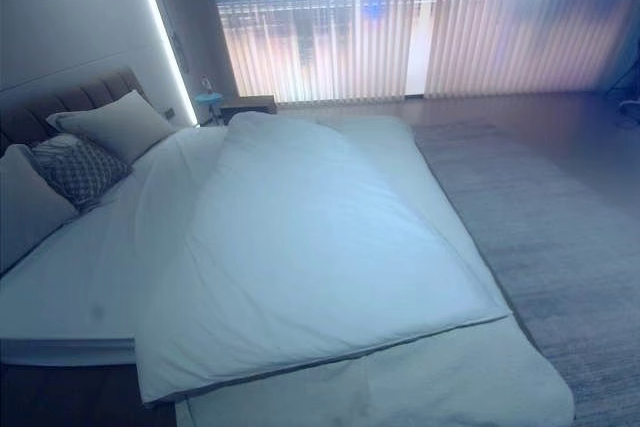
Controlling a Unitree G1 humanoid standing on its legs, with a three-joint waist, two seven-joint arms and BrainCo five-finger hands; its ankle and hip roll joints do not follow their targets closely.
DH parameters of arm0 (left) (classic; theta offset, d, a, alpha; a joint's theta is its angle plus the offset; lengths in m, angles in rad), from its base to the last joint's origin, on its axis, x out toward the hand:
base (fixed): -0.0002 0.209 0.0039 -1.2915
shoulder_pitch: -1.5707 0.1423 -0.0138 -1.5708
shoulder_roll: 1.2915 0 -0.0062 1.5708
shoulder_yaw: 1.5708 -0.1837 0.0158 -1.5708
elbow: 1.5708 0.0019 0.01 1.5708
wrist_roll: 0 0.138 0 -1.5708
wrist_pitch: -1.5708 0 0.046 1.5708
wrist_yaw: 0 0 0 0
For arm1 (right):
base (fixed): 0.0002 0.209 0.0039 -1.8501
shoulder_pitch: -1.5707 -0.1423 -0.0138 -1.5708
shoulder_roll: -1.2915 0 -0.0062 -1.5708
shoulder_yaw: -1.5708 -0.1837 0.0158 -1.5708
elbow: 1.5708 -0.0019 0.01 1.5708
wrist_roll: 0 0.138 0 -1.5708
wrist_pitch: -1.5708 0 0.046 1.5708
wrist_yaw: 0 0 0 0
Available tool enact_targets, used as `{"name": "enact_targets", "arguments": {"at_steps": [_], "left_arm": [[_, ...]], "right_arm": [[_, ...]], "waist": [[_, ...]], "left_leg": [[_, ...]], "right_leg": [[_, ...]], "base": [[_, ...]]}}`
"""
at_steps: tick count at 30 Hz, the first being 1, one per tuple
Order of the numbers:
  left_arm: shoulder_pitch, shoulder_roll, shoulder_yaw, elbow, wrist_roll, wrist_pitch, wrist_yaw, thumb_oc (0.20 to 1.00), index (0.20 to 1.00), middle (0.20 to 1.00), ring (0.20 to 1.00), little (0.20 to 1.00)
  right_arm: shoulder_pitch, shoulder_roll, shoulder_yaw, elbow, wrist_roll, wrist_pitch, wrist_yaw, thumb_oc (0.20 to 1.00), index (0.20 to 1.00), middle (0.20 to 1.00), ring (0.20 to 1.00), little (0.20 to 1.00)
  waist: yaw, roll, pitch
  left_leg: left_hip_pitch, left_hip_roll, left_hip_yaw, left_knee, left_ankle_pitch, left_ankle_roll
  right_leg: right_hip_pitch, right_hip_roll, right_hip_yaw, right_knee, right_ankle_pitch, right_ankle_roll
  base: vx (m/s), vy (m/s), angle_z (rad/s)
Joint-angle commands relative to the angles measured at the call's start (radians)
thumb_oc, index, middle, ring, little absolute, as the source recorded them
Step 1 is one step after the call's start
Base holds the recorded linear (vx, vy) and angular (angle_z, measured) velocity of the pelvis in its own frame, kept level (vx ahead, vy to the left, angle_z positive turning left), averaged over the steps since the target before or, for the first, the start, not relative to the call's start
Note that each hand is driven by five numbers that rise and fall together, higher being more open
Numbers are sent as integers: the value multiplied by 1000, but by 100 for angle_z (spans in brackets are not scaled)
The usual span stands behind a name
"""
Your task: Make the bed
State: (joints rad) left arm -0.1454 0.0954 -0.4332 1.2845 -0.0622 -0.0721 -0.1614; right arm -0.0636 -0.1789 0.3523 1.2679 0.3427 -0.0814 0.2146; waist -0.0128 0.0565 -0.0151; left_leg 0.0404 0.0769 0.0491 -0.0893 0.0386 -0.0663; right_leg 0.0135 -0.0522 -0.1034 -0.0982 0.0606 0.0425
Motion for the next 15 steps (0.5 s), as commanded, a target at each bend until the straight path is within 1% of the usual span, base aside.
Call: {"name": "enact_targets", "arguments": {"at_steps": [1, 3, 6, 7, 9, 10, 11, 12, 14, 15], "left_arm": [[-85, -19, -11, 66, -19, -31, 26, 1000, 1000, 1000, 1000, 1000], [-87, -17, -4, 55, -43, -37, 49, 1000, 1000, 1000, 1000, 1000], [-89, -19, 12, 48, -84, -42, 58, 1000, 1000, 1000, 1000, 1000], [-95, -18, 39, 16, -172, -52, 77, 1000, 1000, 1000, 1000, 1000], [-104, -17, 69, -18, -282, -63, 90, 1000, 1000, 1000, 1000, 1000], [-113, -20, 74, -37, -320, -66, 96, 1000, 1000, 1000, 1000, 1000], [-132, -24, 78, -58, -389, -68, 94, 1000, 1000, 1000, 1000, 1000], [-151, -22, 78, -71, -418, -69, 94, 1000, 1000, 1000, 1000, 1000], [-207, -23, 82, -104, -513, -76, 113, 1000, 1000, 1000, 1000, 1000], [-237, -27, 82, -119, -565, -76, 114, 1000, 1000, 1000, 1000, 1000]], "right_arm": [[-61, 40, 17, 65, 6, -16, 9, 1000, 1000, 1000, 1000, 1000], [-60, 39, 8, 62, 25, -19, 1, 1000, 1000, 1000, 1000, 1000], [-61, 38, 0, 57, 45, -24, 0, 1000, 1000, 1000, 1000, 1000], [-59, 37, -8, 44, 75, -29, -7, 1000, 1000, 1000, 1000, 1000], [-54, 36, 1, 17, 94, -33, -8, 1000, 1000, 1000, 1000, 1000], [-56, 32, 5, -1, 109, -36, -10, 1000, 1000, 1000, 1000, 1000], [-65, 26, 9, -20, 131, -41, -14, 1000, 1000, 1000, 1000, 1000], [-70, 19, 14, -35, 146, -42, -15, 1000, 1000, 1000, 1000, 1000], [-86, 7, 23, -80, 193, -48, -26, 1000, 1000, 1000, 1000, 1000], [-94, 1, 25, -98, 223, -51, -27, 1000, 1000, 1000, 1000, 1000]], "waist": [[-23, -66, 23], [-24, -68, 27], [-25, -70, 31], [-26, -74, 41], [-32, -80, 59], [-32, -82, 76], [-35, -82, 102], [-37, -83, 121], [-49, -85, 171], [-54, -87, 190]], "left_leg": [[-27, -17, -41, 2, -26, 19], [-29, -16, -41, 2, -24, 18], [-35, -16, -39, 2, -22, 18], [-45, -14, -41, 2, -17, 15], [-55, -7, -39, 2, -13, 12], [-66, -4, -38, 2, -7, 13], [-81, -1, -36, 2, 3, 13], [-95, 0, -35, 2, 9, 12], [-139, 4, -28, 2, 37, 3], [-179, 4, -22, 25, 43, -3]], "right_leg": [[40, -62, 10, 11, -39, 84], [37, -60, 12, 11, -36, 83], [30, -58, 13, 11, -35, 83], [22, -52, 13, 11, -33, 80], [10, -41, 12, 14, -30, 73], [-9, -35, 13, 29, -36, 70], [-40, -30, 14, 59, -43, 67], [-65, -26, 15, 82, -49, 64], [-130, -17, 16, 129, -55, 59], [-163, -17, 12, 142, -54, 58]], "base": [[0, 0, 0], [0, 0, 0], [-12, -10, 0], [-49, -46, 0], [-79, -51, 0], [-170, -40, -3], [-209, -28, -4], [-258, -23, -7], [-260, -22, -4], [-257, -41, -5]]}}
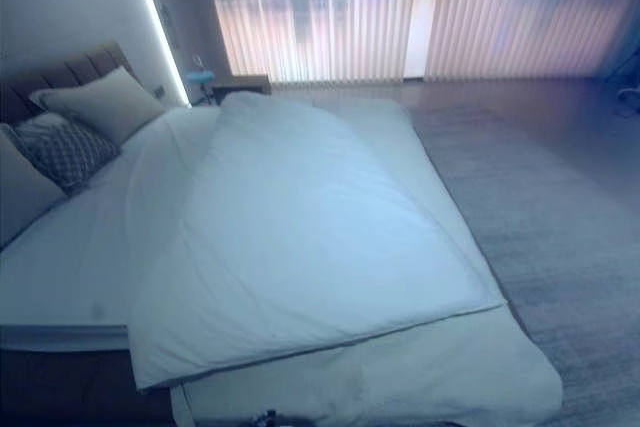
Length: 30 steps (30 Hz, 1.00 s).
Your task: Make the bed
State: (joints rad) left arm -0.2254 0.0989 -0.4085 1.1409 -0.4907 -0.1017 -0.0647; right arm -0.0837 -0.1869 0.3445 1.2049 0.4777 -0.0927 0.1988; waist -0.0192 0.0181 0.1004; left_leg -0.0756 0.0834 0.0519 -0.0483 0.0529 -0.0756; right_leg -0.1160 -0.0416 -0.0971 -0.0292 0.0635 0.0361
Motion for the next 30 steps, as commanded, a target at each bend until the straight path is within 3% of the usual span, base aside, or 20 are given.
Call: {"name": "enact_targets", "arguments": {"at_steps": [1, 5, 8, 15, 22, 30], "left_arm": [[-181, -31, 65, 8, -176, -47, 22, 1000, 1000, 1000, 1000, 1000], [-308, -34, 106, -46, -333, -61, 75, 1000, 1000, 1000, 1000, 1000], [-355, -35, 143, -81, -409, -77, 93, 1000, 1000, 1000, 1000, 1000], [-467, -18, 252, -140, -538, -120, 123, 1000, 1000, 1000, 1000, 1000], [-553, -1, 350, -154, -659, -173, 111, 1000, 1000, 1000, 1000, 1000], [-644, 47, 439, -112, -759, -213, 145, 1000, 1000, 1000, 1000, 1000]], "right_arm": [[-80, 3, 36, -52, 108, -41, -8, 1000, 1000, 1000, 1000, 1000], [-115, -17, 62, -145, 173, -43, -17, 1000, 1000, 1000, 1000, 1000], [-133, -23, 67, -196, 221, -43, -13, 1000, 1000, 1000, 1000, 1000], [-129, -47, 74, -343, 295, -46, 3, 1000, 1000, 1000, 1000, 1000], [-134, -56, 88, -409, 296, -58, 4, 1000, 1000, 1000, 1000, 1000], [-124, -58, 112, -469, 296, -63, -4, 1000, 1000, 1000, 1000, 1000]], "waist": [[-54, -54, 88], [-80, -69, 160], [-87, -72, 189], [-120, -105, 221], [-138, -128, 224], [-160, -146, 205]], "left_leg": [[-107, -4, -26, 17, 29, 3], [-307, -17, -49, 195, 20, -8], [-389, -24, -52, 269, 2, -9], [-562, 16, -39, 440, -58, -14], [-633, 23, -35, 481, -89, -9], [-683, 29, -28, 485, -87, -14]], "right_leg": [[-65, -25, 2, 90, -58, 62], [-213, -10, -13, 193, -66, 52], [-300, -12, -12, 262, -75, 53], [-476, -16, -14, 422, -121, 54], [-552, -14, -5, 458, -133, 56], [-602, -10, 7, 440, -114, 57]], "base": [[-245, -65, -1], [-234, -76, 16], [-146, -1, 5], [-32, 6, -5], [34, 27, -7], [16, 13, -3]]}}
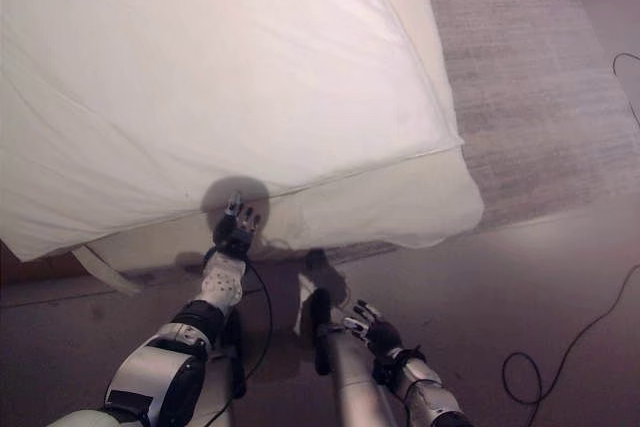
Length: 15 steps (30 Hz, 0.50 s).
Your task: Make the bed
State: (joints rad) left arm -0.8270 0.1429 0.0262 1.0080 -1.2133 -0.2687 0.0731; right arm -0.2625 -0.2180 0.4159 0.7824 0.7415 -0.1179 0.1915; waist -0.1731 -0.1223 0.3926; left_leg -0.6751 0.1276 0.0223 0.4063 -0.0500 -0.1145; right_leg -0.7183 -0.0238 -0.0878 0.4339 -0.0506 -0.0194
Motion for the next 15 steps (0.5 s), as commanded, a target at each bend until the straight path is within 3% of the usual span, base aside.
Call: {"name": "enact_targets", "arguments": {"at_steps": [1, 7, 14, 15], "left_arm": [[-64, 16, 20, 22, -51, -55, 12, 1000, 1000, 1000, 1000, 1000], [-108, 40, 43, -57, -87, -117, 18, 1000, 1000, 1000, 1000, 1000], [-157, 60, 23, -112, -95, -144, 29, 1000, 1000, 1000, 1000, 1000], [-157, 57, 12, -132, -87, -151, 31, 645, 645, 645, 645, 645]], "right_arm": [[61, -27, 42, -56, 39, -40, 4, 1000, 1000, 1000, 1000, 1000], [89, -22, 44, -67, 39, -47, -6, 1000, 1000, 1000, 1000, 1000], [102, -19, 46, -74, 40, -49, -18, 1000, 1000, 1000, 1000, 1000], [107, -18, 49, -78, 41, -51, -21, 1000, 1000, 1000, 1000, 1000]], "waist": [[-10, -8, -90], [-9, -8, -102], [-5, -3, -101], [-4, -2, -99]], "left_leg": [[-86, -14, 1, 27, 16, 23], [-100, -13, 0, 27, 16, 21], [-103, -19, -3, 19, 20, 20], [-103, -20, -5, 17, 21, 19]], "right_leg": [[-4, -27, -2, -25, 2, 114], [-24, -26, 4, -33, 12, 115], [-27, -28, 5, -42, 18, 117], [-25, -30, 4, -45, 20, 118]], "base": [[20, 12, -8], [14, 9, -4], [0, 0, 0], [0, 0, 0]]}}
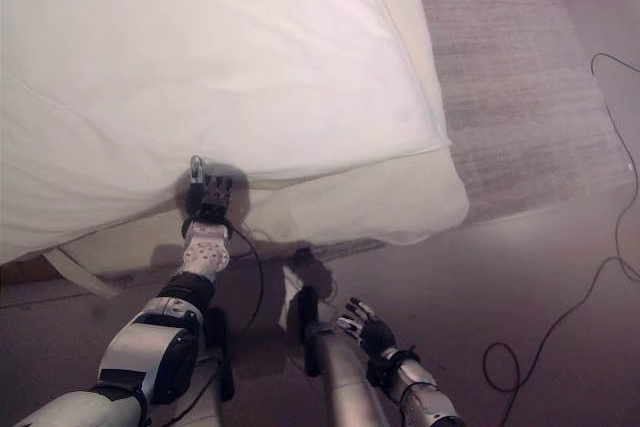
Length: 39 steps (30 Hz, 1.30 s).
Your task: Make the bed
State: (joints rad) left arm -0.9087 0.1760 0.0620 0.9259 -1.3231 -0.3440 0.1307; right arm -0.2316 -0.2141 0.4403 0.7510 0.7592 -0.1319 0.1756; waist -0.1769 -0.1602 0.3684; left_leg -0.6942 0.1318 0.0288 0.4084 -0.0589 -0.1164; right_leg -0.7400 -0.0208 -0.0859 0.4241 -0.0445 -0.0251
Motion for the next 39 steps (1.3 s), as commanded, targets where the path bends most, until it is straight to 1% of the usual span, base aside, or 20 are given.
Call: {"name": "enact_targets", "arguments": {"at_steps": [1, 2, 7, 13, 14, 15, 16, 18, 22, 23, 25, 26, 27, 29, 31, 32, 33, 36, 39], "left_arm": [[-79, 24, -29, -59, 30, -76, -25, 319, 319, 319, 319, 319], [-81, 23, -36, -68, 32, -79, -26, 200, 200, 200, 200, 200], [-94, 8, -55, -84, 19, -84, -11, 200, 200, 200, 200, 200], [-137, -11, -70, -62, 23, -85, 66, 200, 200, 200, 200, 200], [-148, -12, -74, -70, 31, -86, 82, 200, 200, 200, 200, 200], [-148, -12, -74, -71, 32, -86, 84, 200, 200, 200, 200, 200], [-147, -8, -79, -77, 45, -78, 85, 200, 200, 200, 200, 200], [-148, -4, -84, -82, 51, -71, 84, 200, 200, 200, 200, 200], [-156, -9, -101, -105, 36, -74, 81, 200, 200, 200, 200, 200], [-147, -15, -112, -143, 36, -81, 71, 200, 200, 200, 200, 200], [-145, -16, -113, -147, 38, -82, 73, 200, 200, 200, 200, 200], [-108, -41, -131, -225, 37, -99, 62, 200, 200, 200, 200, 200], [-89, -58, -140, -263, 32, -110, 58, 200, 200, 200, 200, 200], [-50, -85, -156, -335, 28, -123, 50, 200, 200, 200, 200, 200], [1, -110, -176, -428, 27, -137, 41, 200, 200, 200, 200, 200], [38, -120, -184, -488, 20, -139, 26, 200, 200, 200, 200, 200], [38, -120, -184, -489, 20, -139, 27, 200, 200, 200, 200, 200], [88, -138, -197, -584, 5, -147, 4, 200, 200, 200, 200, 200], [120, -143, -210, -642, 7, -151, -1, 200, 200, 200, 200, 200]], "right_arm": [[75, -21, 22, -45, 25, -39, -6, 1000, 1000, 1000, 1000, 1000], [75, -21, 21, -43, 29, -41, -9, 1000, 1000, 1000, 1000, 1000], [63, -12, 31, -42, 31, -46, -18, 1000, 1000, 1000, 1000, 1000], [41, -15, 46, -68, 38, -43, -32, 1000, 1000, 1000, 1000, 1000], [27, -23, 53, -86, 9, -50, -47, 1000, 1000, 1000, 1000, 1000], [27, -23, 53, -88, 7, -49, -49, 1000, 1000, 1000, 1000, 1000], [19, -35, 62, -119, -33, -57, -54, 1000, 1000, 1000, 1000, 1000], [15, -43, 66, -140, -48, -59, -58, 1000, 1000, 1000, 1000, 1000], [-4, -44, 65, -194, -24, -65, -61, 1000, 1000, 1000, 1000, 1000], [-19, -34, 65, -203, 15, -63, -50, 1000, 1000, 1000, 1000, 1000], [-20, -34, 65, -203, 16, -63, -49, 1000, 1000, 1000, 1000, 1000], [-42, -11, 64, -202, 87, -59, -40, 1000, 1000, 1000, 1000, 1000], [-61, 9, 62, -192, 139, -56, -34, 1000, 1000, 1000, 1000, 1000], [-115, 51, 56, -156, 231, -58, -32, 1000, 1000, 1000, 1000, 1000], [-166, 100, 42, -136, 355, -63, -17, 1000, 1000, 1000, 1000, 1000], [-216, 126, 43, -120, 419, -60, -4, 1000, 1000, 1000, 1000, 1000], [-217, 127, 42, -119, 420, -60, -3, 1000, 1000, 1000, 1000, 1000], [-273, 163, 37, -119, 533, -51, 23, 1000, 1000, 1000, 1000, 1000], [-320, 172, 17, -129, 600, -59, 28, 1000, 1000, 1000, 1000, 1000]], "waist": [[1, 38, -74], [2, 40, -73], [7, 46, -65], [11, 57, -55], [15, 61, -47], [15, 61, -46], [19, 63, -38], [18, 65, -37], [27, 76, -26], [33, 82, -21], [32, 82, -23], [45, 90, -18], [53, 94, -16], [73, 105, -6], [91, 114, 3], [108, 121, 14], [108, 120, 13], [132, 127, 34], [148, 130, 48]], "left_leg": [[-83, -27, -11, 13, 32, 22], [-83, -28, -11, 12, 32, 22], [-83, -33, -16, 13, 35, 23], [-78, -38, -17, -1, 44, 26], [-77, -42, -17, -3, 46, 30], [-77, -42, -17, -4, 46, 30], [-73, -43, -16, -1, 40, 32], [-80, -46, -16, -2, 48, 35], [-80, -53, -16, 1, 49, 39], [-78, -56, -18, 0, 49, 41], [-80, -57, -19, -1, 51, 41], [-78, -60, -20, -1, 51, 43], [-77, -63, -21, -2, 52, 44], [-73, -67, -25, -3, 50, 45], [-71, -74, -27, -13, 59, 47], [-59, -80, -29, -18, 56, 48], [-62, -81, -29, -20, 62, 49], [-48, -91, -33, -29, 59, 51], [-40, -98, -38, -36, 59, 55]], "right_leg": [[-2, -34, 1, -36, 14, 124], [-2, -35, 2, -35, 14, 123], [0, -36, 2, -38, 16, 121], [6, -39, 4, -51, 25, 122], [7, -41, 8, -52, 30, 124], [7, -41, 8, -52, 30, 124], [12, -41, 10, -49, 25, 124], [7, -44, 11, -51, 31, 124], [9, -51, 13, -50, 32, 125], [12, -52, 14, -49, 32, 126], [11, -52, 13, -50, 33, 126], [14, -54, 12, -49, 33, 125], [16, -55, 12, -51, 34, 126], [23, -57, 10, -51, 29, 125], [26, -59, 8, -56, 33, 125], [36, -59, 7, -54, 28, 126], [33, -60, 7, -56, 32, 125], [45, -63, 1, -50, 26, 126], [55, -68, -4, -50, 23, 127]], "base": [[0, 0, 0], [0, 0, 0], [0, 0, 0], [-6, 3, 1], [-29, 17, 4], [-21, 17, 6], [-23, 13, 5], [-11, 6, 2], [0, 0, 0], [0, 0, 0], [-3, 10, 2], [-9, 27, 5], [-5, 33, 7], [-11, 24, 4], [-17, 30, 3], [-6, 22, 3], [-6, 19, 5], [-1, 2, 12], [9, -3, 16]]}}
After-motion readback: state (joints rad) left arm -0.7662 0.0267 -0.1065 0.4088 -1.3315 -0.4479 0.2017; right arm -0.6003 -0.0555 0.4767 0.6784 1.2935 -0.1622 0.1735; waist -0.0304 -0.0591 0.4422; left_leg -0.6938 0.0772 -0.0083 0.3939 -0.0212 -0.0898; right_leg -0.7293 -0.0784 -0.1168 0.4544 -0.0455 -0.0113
